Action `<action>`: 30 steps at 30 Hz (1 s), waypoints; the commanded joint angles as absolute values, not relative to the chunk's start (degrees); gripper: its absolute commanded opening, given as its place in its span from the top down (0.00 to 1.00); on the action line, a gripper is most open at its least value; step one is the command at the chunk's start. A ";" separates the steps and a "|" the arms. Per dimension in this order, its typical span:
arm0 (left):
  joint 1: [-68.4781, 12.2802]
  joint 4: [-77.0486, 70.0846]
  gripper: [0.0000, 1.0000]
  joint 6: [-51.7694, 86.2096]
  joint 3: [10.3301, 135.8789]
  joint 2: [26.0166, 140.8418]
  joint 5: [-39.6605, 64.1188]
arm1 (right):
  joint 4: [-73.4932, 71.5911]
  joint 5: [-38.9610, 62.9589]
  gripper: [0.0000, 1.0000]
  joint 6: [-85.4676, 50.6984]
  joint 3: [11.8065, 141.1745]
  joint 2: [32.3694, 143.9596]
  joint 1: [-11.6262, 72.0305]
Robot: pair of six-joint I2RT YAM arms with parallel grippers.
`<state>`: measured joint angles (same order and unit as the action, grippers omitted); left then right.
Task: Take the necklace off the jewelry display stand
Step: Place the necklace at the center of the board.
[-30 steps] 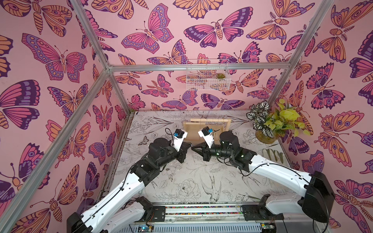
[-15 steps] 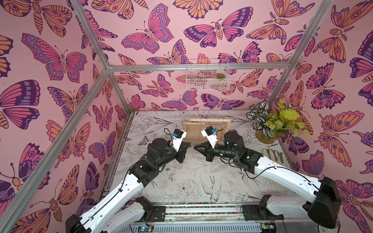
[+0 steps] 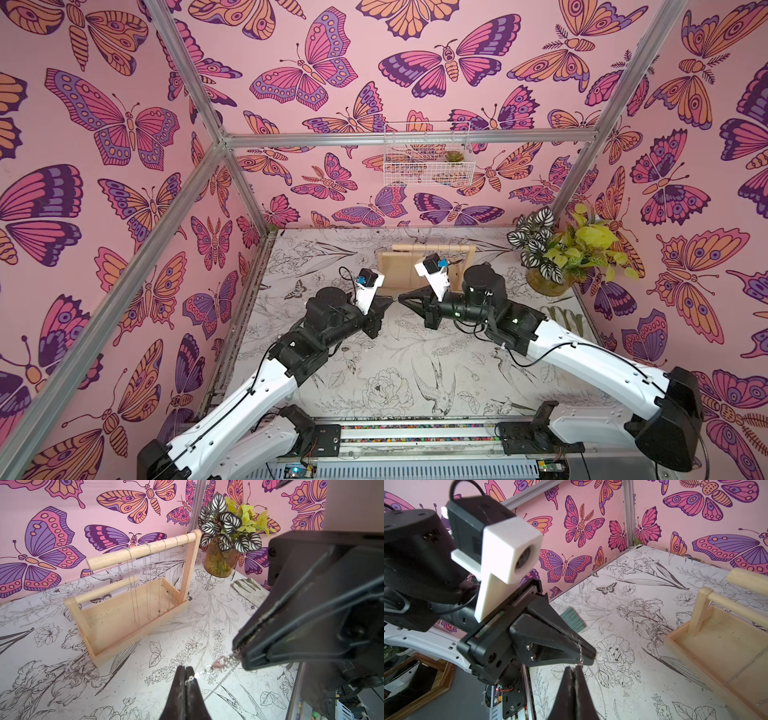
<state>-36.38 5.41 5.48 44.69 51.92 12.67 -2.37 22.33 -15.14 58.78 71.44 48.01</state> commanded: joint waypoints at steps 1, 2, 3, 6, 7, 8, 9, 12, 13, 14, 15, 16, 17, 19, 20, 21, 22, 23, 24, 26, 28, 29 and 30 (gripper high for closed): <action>-36.12 3.86 1.00 5.98 44.94 51.92 13.83 | -1.24 21.22 1.00 -14.34 59.08 71.97 48.43; -36.19 3.83 1.00 5.83 45.08 51.87 13.94 | -1.39 21.14 1.00 -14.41 58.79 72.13 48.47; -36.15 3.82 1.00 5.88 45.17 51.86 13.90 | -1.49 21.03 1.00 -14.46 58.73 72.26 48.43; -36.13 3.79 1.00 5.88 45.34 51.86 14.07 | -1.57 20.90 1.00 -14.46 58.79 72.50 48.52; -36.12 3.87 1.00 5.84 45.26 51.94 14.06 | -1.58 20.84 1.00 -14.49 58.86 72.56 48.52; -36.12 3.84 1.00 5.81 45.28 51.99 14.13 | -1.38 20.75 1.00 -14.39 59.11 72.67 48.52; -36.12 3.85 1.00 5.96 45.26 52.01 14.15 | -0.84 20.52 1.00 -14.26 59.47 72.96 48.52; -36.12 3.86 1.00 6.15 45.47 51.94 14.24 | 1.16 19.00 1.00 -13.54 60.37 73.98 48.52; -36.13 3.87 1.00 6.13 45.51 51.94 14.24 | 1.39 18.46 1.00 -13.40 60.35 74.31 48.52; -36.13 3.91 1.00 6.02 45.59 51.94 14.31 | 1.49 17.78 1.00 -13.35 60.16 74.65 48.52; -36.12 3.94 1.00 6.02 45.74 51.92 14.33 | 1.49 17.36 1.00 -13.45 59.88 75.05 48.52; -36.13 4.02 1.00 5.98 45.79 51.79 14.33 | 1.34 17.11 1.00 -13.52 59.58 75.34 48.53; -36.12 4.10 1.00 5.82 45.96 51.85 14.33 | 0.99 17.00 1.00 -13.68 59.21 75.65 48.52; -36.12 4.28 1.00 5.73 46.26 51.86 14.33 | 0.22 17.17 1.00 -13.97 58.69 76.32 48.52; -36.13 4.29 1.00 5.71 46.32 51.96 14.40 | 0.01 17.34 1.00 -14.13 58.71 76.62 48.52; -36.12 4.27 1.00 5.68 46.33 52.03 14.40 | -0.02 17.41 1.00 -14.06 58.70 76.81 48.59; -36.15 4.28 1.00 5.66 46.41 52.15 14.48 | -0.15 17.52 1.00 -14.17 58.71 76.86 48.60; -36.13 4.30 1.00 5.64 46.42 52.20 14.55 | -0.17 17.73 1.00 -14.15 58.79 76.92 48.58; -36.15 4.30 1.00 5.68 46.49 52.28 14.59 | -0.18 17.80 0.99 -14.15 58.88 76.92 48.60; -36.15 4.30 1.00 5.64 46.50 52.37 14.67 | -0.07 18.38 0.95 -13.98 59.19 76.77 48.69; -36.15 4.31 1.00 5.47 46.43 52.38 14.68 | 0.41 18.99 0.83 -13.55 59.70 76.69 48.91; -36.17 4.31 1.00 5.35 46.33 52.38 14.55 | 1.03 19.26 0.78 -13.24 60.11 76.56 49.03; -36.13 4.31 1.00 5.20 46.31 52.40 14.33 | 1.67 19.44 0.74 -12.89 60.36 76.48 49.28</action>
<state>-36.38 4.58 5.43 45.32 52.29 13.74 0.27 18.48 -14.04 58.78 76.64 48.31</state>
